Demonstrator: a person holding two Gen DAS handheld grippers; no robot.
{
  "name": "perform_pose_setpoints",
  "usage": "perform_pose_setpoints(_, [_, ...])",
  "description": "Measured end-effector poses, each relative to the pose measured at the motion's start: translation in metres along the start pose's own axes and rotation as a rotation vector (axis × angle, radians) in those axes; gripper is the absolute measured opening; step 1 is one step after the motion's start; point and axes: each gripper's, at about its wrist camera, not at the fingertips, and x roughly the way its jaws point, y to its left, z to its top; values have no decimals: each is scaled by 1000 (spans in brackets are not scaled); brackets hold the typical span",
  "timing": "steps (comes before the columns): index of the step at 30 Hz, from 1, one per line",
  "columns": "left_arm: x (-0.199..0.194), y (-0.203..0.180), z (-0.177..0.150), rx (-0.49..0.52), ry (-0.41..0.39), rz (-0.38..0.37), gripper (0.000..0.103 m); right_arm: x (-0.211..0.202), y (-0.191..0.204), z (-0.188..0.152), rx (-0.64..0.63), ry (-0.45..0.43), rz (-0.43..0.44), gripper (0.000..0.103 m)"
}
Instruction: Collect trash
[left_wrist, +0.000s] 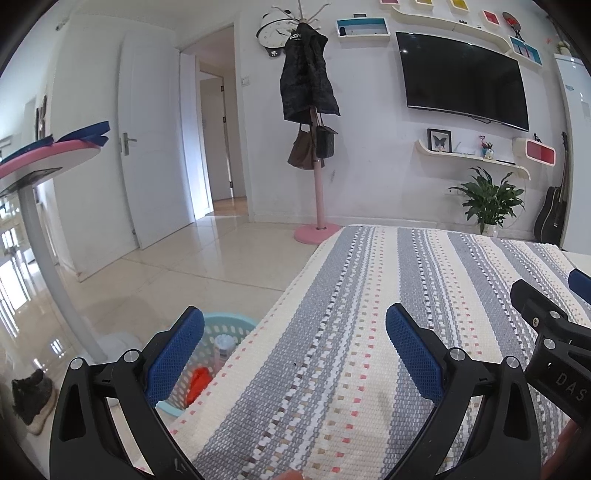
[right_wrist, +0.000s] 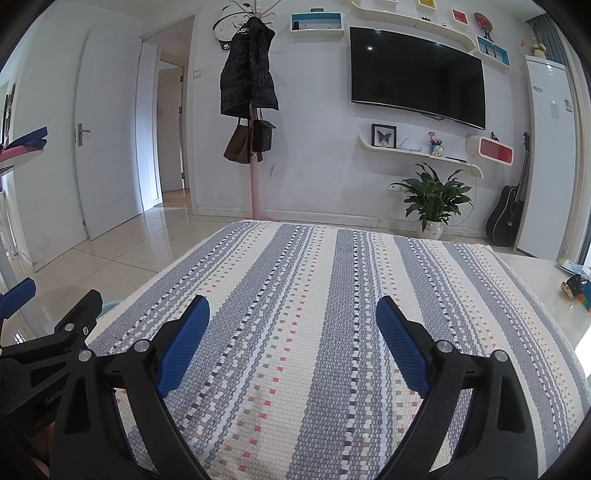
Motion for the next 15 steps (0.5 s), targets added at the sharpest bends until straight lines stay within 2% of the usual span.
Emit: perform_pose_setpoints(15, [1, -1, 0, 6, 5, 17, 96, 0, 1, -1, 10, 2, 0, 87])
